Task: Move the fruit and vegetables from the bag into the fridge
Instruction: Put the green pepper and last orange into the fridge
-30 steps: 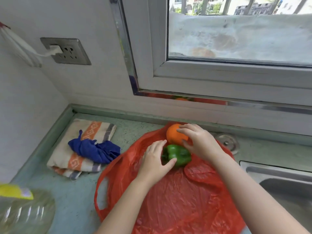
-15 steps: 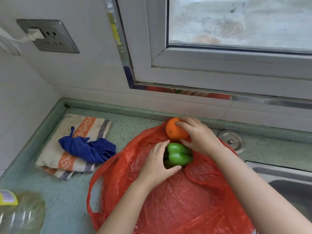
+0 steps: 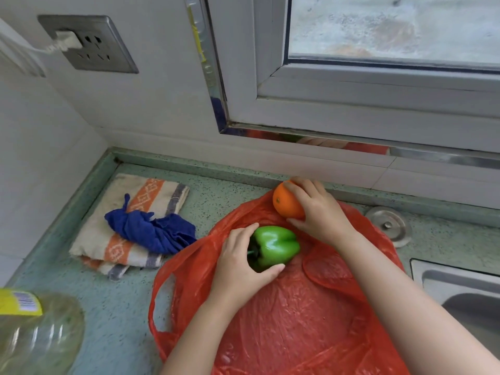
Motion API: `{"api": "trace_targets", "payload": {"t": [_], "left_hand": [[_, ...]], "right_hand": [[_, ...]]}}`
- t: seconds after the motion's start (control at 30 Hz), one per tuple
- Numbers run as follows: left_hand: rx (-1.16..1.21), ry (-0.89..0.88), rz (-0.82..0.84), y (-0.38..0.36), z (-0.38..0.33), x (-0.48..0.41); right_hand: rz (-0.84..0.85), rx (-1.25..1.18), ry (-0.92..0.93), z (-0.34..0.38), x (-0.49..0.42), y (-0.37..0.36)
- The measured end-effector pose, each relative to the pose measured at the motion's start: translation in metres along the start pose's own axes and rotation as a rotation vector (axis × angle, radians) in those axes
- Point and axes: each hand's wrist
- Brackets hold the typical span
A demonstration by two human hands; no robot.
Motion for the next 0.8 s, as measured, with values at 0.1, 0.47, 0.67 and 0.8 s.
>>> {"api": "trace_targets", "payload": {"t": [0.1,0.47,0.67,0.8], "left_hand": [[0.048,0.019,-0.032,0.01,0.0,0.007],[0.124,0.021,-0.07,0.032,-0.003,0.027],[0.121,0.012,-0.089,0.06,-0.008,0.054],[0.134,0.003,-0.096,0.082,-0.013,0.081]], "right_hand": [[0.004,0.006,0.008,0.005,-0.004,-0.003],[-0.173,-0.075,-0.168,0.036,0.008,0.003],[-0.337,-0.171,-0.296,0.086,0.03,0.035],[-0.432,-0.215,-0.362,0.125,0.056,0.064]]}}
Point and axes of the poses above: each hand's wrist, its own x-axis away from the middle knuckle, its own y-axis out of the back of the hand, z = x × y, and after that the axes turned 10 degrees about y, right-handed
